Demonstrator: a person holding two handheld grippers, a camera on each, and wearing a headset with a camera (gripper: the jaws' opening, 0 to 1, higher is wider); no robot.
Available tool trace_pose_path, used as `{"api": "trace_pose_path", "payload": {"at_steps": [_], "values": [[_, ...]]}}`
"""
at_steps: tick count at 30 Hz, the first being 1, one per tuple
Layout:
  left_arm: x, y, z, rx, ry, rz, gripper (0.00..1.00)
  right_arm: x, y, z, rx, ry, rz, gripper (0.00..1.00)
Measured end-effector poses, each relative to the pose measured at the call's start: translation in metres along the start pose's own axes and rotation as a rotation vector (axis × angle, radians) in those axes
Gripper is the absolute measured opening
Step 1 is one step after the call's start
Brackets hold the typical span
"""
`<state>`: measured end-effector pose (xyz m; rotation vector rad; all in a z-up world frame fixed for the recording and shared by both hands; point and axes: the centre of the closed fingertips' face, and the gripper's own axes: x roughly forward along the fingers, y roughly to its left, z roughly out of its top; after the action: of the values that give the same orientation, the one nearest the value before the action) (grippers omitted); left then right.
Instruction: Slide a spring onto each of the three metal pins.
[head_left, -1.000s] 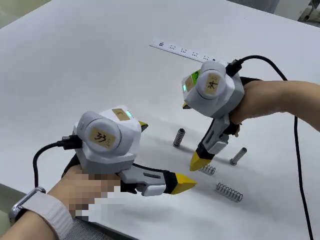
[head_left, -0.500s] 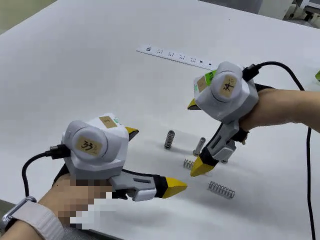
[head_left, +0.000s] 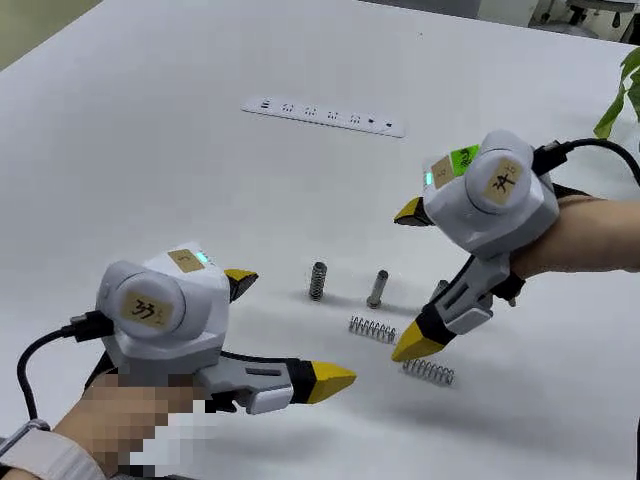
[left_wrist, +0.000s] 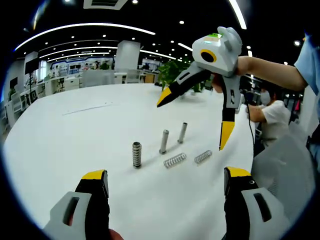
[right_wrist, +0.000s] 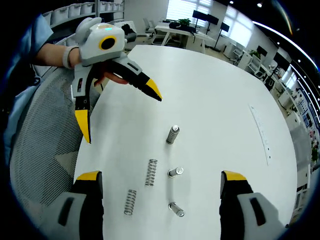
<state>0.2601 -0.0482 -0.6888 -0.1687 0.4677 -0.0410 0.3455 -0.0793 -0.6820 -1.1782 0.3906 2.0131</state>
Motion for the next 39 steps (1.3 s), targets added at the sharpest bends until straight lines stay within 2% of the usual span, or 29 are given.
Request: {"api": "trace_pose_path", "payload": {"at_steps": [5,21,32,39], "values": [[0.001,-0.001,-0.001,0.029,0.034,-0.007,0.98,-0.008,0.005,-0.014,0.048,-0.021,-0.011,0.99],[0.001,0.000,-0.005,0.099,0.101,-0.041,0.97,-0.029,0.020,-0.059,0.223,-0.094,-0.108,0.99],[0.006,-0.005,-0.005,0.142,0.138,-0.084,0.96,-0.044,0.035,-0.076,0.300,-0.130,-0.167,0.99],[0.014,-0.012,-0.007,0.167,0.166,-0.112,0.95,-0.047,0.051,-0.087,0.348,-0.140,-0.173,0.99]]}}
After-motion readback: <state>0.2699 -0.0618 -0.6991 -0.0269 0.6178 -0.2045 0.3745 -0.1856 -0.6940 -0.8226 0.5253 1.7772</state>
